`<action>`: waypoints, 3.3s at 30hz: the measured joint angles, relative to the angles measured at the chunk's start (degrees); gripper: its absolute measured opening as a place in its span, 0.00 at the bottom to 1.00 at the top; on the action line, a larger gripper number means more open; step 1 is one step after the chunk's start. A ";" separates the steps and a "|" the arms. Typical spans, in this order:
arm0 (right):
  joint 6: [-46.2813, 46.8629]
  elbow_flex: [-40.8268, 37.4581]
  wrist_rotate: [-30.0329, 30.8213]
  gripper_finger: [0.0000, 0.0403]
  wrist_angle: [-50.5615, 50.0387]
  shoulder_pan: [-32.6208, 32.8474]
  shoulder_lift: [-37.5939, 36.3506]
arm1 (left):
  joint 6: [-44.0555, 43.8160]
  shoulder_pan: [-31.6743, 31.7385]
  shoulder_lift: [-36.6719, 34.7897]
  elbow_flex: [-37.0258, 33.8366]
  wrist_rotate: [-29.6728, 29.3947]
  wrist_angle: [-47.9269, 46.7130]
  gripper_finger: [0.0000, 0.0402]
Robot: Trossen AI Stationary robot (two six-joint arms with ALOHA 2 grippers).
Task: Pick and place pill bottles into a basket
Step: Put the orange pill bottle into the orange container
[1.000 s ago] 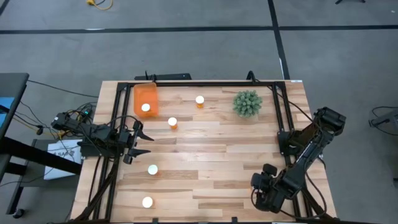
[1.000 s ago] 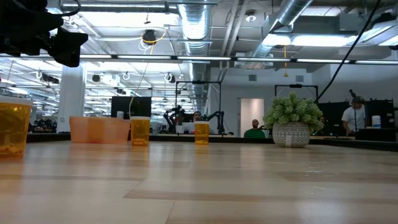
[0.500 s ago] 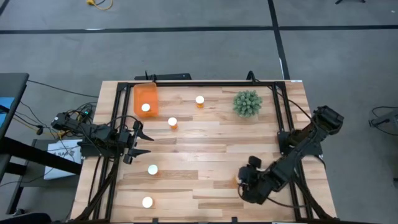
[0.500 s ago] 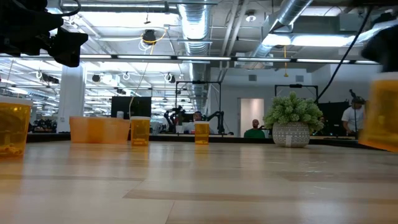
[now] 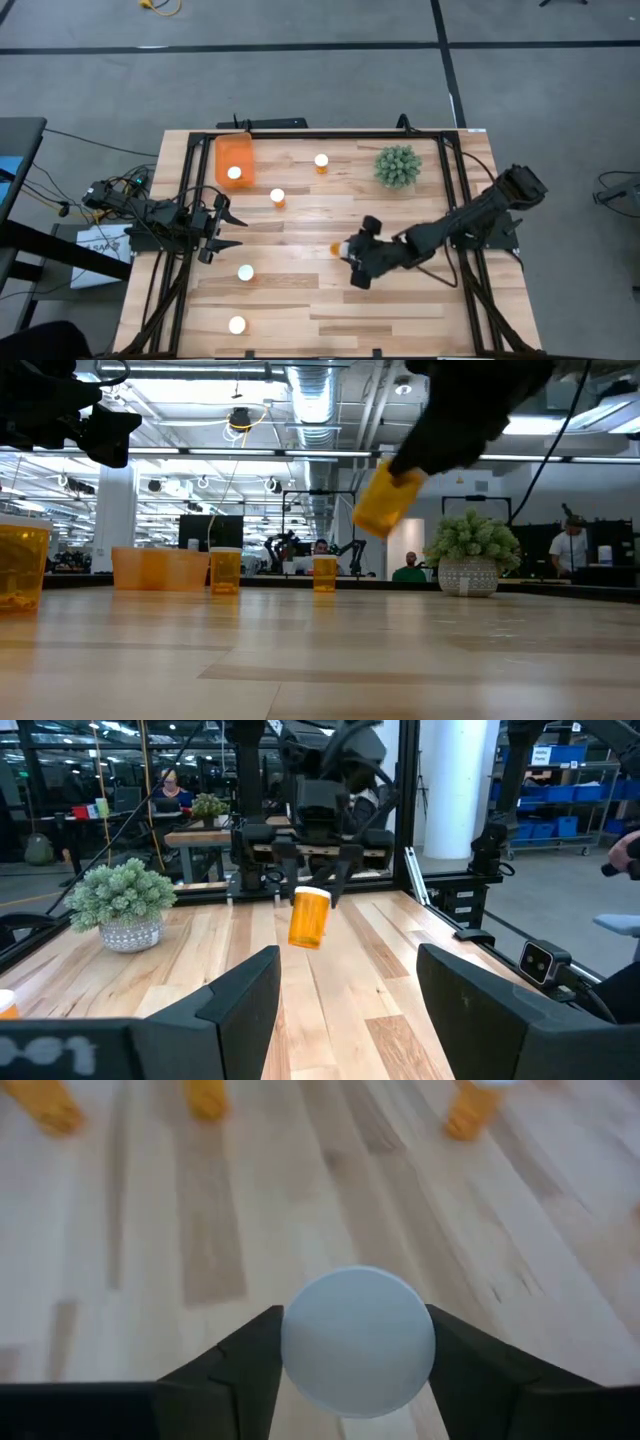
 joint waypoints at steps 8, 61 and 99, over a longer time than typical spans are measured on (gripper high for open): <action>-6.62 0.14 -10.25 0.51 11.39 -5.01 0.00 | 0.02 0.01 0.00 0.00 0.00 0.00 0.56; -13.61 9.77 -15.20 0.49 14.66 -16.44 -0.02 | 0.84 13.61 57.12 31.61 -4.61 4.73 0.53; -15.62 9.70 -15.31 0.51 16.77 -17.51 0.09 | 0.98 19.05 68.93 36.35 6.21 12.19 0.70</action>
